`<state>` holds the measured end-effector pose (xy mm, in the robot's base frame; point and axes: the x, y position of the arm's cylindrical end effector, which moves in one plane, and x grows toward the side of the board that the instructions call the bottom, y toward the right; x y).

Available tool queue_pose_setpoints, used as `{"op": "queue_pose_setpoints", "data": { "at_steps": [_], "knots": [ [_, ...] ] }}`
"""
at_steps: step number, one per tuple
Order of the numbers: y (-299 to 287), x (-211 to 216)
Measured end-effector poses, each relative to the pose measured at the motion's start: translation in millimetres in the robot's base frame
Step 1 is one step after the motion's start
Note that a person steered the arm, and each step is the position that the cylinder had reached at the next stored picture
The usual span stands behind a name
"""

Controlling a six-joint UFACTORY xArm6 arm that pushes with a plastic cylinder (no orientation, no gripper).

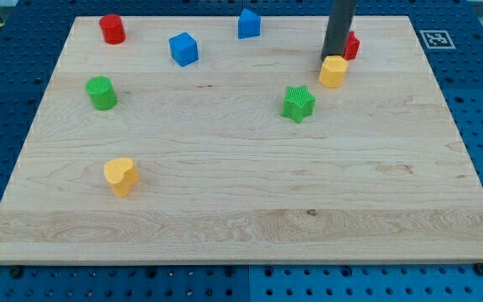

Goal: Move the red star towards the top right corner of the board

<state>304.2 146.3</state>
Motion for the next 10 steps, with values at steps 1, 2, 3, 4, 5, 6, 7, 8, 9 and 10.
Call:
{"op": "queue_pose_setpoints", "data": {
  "at_steps": [1,2,3,4,5,6,7,8,9,10],
  "knots": [
    [10.5,0.0],
    [12.1,0.0],
    [12.1,-4.3],
    [12.1,-19.1],
    [14.2,-26.5],
    [15.4,-27.8],
    [16.5,-29.6],
    [19.2,-39.4],
    [25.6,-48.6],
    [34.6,-54.2]
  ]
}}
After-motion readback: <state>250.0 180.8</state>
